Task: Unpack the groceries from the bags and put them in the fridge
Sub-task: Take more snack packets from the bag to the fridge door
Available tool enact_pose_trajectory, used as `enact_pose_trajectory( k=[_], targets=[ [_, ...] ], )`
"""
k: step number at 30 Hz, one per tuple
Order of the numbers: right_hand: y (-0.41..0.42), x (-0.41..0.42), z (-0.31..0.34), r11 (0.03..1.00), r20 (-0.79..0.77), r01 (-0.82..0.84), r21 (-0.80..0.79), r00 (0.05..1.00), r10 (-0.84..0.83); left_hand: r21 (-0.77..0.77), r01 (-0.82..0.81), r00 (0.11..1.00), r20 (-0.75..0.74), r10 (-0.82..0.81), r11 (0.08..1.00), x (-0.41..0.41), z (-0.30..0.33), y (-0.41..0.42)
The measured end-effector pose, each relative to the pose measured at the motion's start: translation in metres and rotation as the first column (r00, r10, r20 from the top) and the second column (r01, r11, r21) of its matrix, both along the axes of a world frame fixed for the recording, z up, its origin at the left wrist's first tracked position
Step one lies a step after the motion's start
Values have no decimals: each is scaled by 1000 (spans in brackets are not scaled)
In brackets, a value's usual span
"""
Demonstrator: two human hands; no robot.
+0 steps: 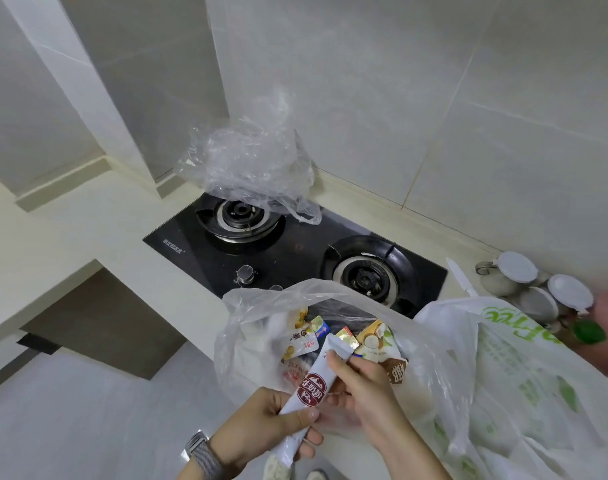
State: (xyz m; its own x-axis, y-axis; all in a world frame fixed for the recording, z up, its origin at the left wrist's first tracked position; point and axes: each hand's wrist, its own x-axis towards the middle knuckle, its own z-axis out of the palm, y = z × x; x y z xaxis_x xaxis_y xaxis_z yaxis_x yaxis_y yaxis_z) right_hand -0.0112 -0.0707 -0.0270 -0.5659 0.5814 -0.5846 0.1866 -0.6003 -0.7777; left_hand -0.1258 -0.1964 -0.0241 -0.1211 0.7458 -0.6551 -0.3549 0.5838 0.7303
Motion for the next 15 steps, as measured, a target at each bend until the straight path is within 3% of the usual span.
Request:
enact_pose_trajectory(
  k=[6,7,9,11,12,15],
  targets=[
    [5,2,-14,986,40,-140,-88,989,144,-29,-102,994,-42,100,994,9,2,-16],
    [14,1,-22,989,101,-146,-30,984,148,-36,-150,988,-49,148,988,11,1,-19],
    [40,0,-44,961,267,-150,233,960,85,-40,-251,967,-60,248,967,12,0,-27],
    [67,-2,-66,837,462,-256,484,887,5,-31,-322,945,-60,320,946,12,1,-35],
    [76,-3,-76,779,558,-350,521,830,0,-26,-344,938,-56,343,939,12,1,-38],
    [88,-14,-104,609,785,-666,432,610,110,-28,-365,930,-62,363,931,12,2,-44]
  ],
)
